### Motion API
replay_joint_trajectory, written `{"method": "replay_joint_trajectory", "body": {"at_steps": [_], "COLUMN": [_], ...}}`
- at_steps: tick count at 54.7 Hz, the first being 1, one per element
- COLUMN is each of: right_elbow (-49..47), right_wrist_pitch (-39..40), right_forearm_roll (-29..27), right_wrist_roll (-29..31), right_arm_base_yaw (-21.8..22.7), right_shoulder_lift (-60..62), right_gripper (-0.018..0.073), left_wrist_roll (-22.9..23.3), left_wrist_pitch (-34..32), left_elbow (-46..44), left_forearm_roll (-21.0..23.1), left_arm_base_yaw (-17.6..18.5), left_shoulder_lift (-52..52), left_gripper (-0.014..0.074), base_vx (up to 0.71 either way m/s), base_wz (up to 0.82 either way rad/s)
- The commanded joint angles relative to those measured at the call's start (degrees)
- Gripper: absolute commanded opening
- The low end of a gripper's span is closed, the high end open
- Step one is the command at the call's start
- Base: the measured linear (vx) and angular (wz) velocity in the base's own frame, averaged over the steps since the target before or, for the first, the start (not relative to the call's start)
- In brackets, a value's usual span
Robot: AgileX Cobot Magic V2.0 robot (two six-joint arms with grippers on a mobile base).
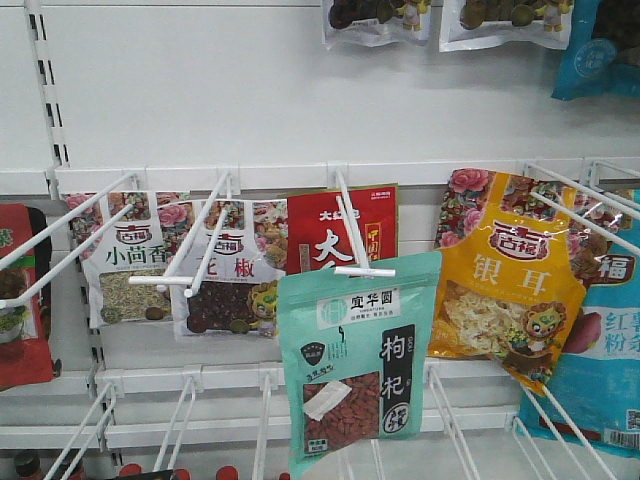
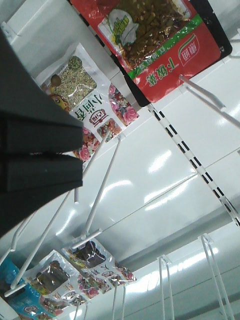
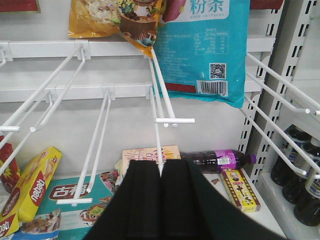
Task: Pick snacks and fruit into basket
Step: 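Close the left gripper on the Franzzi cracker box and lift it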
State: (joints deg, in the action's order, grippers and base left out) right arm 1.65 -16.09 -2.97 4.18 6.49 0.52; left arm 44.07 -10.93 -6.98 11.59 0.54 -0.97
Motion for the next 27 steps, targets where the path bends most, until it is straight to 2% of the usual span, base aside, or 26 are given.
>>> {"method": "replay_joint_trajectory", "body": {"at_steps": [1, 3, 6, 8, 13, 16, 20, 27], "right_elbow": [0.51, 0.51, 0.51, 0.51, 0.51, 0.51, 0.51, 0.51], "right_wrist_pitch": [4.83, 4.83, 4.83, 4.83, 4.83, 4.83, 4.83, 4.83], "right_forearm_roll": [0.30, 0.30, 0.30, 0.30, 0.30, 0.30, 0.30, 0.30], "right_wrist_roll": [0.58, 0.58, 0.58, 0.58, 0.58, 0.58, 0.58, 0.58], "right_arm_base_yaw": [0.13, 0.13, 0.13, 0.13, 0.13, 0.13, 0.13, 0.13], "right_shoulder_lift": [0.86, 0.86, 0.86, 0.86, 0.86, 0.86, 0.86, 0.86], "right_gripper": [-0.0010, -0.0010, -0.0010, -0.0010, -0.0010, -0.0010, -0.0010, -0.0010], "left_wrist_roll": [0.52, 1.31, 4.98, 8.23, 19.74, 24.20, 27.10, 27.34], "left_wrist_pitch": [-2.65, -2.77, -2.28, -1.69, 1.80, 4.19, 8.01, 13.93], "left_elbow": [-3.23, -3.57, -3.74, -3.74, -3.74, -3.74, -3.74, -3.74], "left_forearm_roll": [0.62, 1.72, 3.14, 3.67, 3.40, 3.34, 3.39, 4.03], "left_arm_base_yaw": [0.19, 0.19, 0.19, 0.19, 0.19, 0.19, 0.34, 2.70], "left_shoulder_lift": [-3.49, -4.96, -7.35, -8.67, -12.18, -13.48, -14.76, -15.50], "left_gripper": [0.0246, 0.0286, 0.0340, 0.0379, 0.0459, 0.0494, 0.0526, 0.0528], "base_vx": [0.00, 0.00, 0.00, 0.00, 0.00, 0.00, 0.00, 0.00], "base_wz": [0.00, 0.00, 0.00, 0.00, 0.00, 0.00, 0.00, 0.00]}}
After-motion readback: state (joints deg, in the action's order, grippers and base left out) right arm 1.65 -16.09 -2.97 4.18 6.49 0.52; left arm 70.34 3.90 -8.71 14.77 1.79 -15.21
